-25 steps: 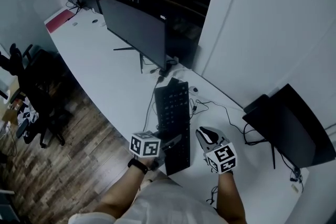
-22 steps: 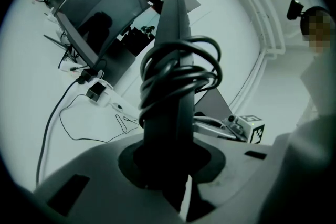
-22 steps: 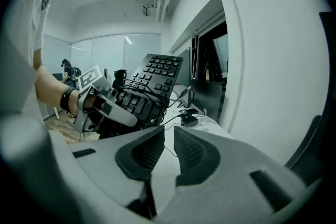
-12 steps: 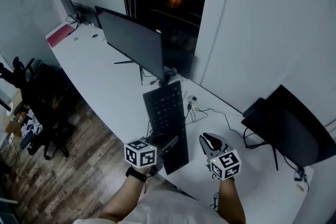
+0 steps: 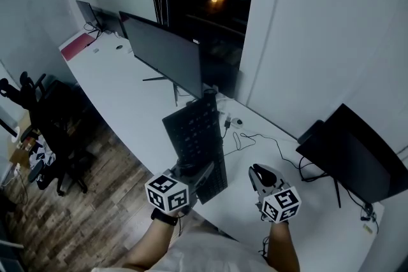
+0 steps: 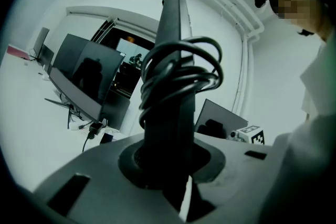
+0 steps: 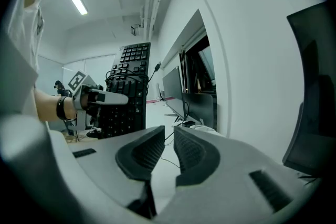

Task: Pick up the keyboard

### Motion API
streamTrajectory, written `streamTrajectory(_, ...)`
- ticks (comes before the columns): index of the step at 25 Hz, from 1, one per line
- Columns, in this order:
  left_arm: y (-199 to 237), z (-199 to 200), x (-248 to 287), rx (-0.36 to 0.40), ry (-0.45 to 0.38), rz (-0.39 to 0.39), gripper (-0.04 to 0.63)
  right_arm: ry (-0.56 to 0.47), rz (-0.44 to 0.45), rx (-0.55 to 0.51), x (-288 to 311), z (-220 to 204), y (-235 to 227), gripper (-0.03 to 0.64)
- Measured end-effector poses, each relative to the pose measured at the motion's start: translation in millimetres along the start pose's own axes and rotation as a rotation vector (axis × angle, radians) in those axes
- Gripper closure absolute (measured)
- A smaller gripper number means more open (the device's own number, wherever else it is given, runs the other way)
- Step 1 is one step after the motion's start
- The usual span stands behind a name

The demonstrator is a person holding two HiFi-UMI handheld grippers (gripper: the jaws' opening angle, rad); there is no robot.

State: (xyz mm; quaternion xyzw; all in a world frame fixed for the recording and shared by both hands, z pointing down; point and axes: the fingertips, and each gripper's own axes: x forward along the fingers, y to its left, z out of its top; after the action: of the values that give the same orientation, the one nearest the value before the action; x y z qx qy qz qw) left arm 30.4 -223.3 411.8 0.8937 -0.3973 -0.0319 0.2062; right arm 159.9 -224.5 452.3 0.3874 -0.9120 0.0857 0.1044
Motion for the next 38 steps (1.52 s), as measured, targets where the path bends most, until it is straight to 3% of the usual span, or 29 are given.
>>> streamTrajectory(16,-5.4,50.2,-19.9,0.194,-0.088,0.061,0.525,-0.097,-0.046,-0.001,-8.3,29.9,-6.8,0.612)
streamTrajectory(29,-7.8,52.6,-18.4,0.238,-0.089,0.045,0.525,-0.105,-0.081,0.016,-7.7,28.6,-12.1,0.614)
streamTrajectory(38,-11.4,51.7,-14.7,0.241,-0.096,0.034,0.525,-0.106,-0.14,-0.042,-14.3,32.8,-18.3,0.617)
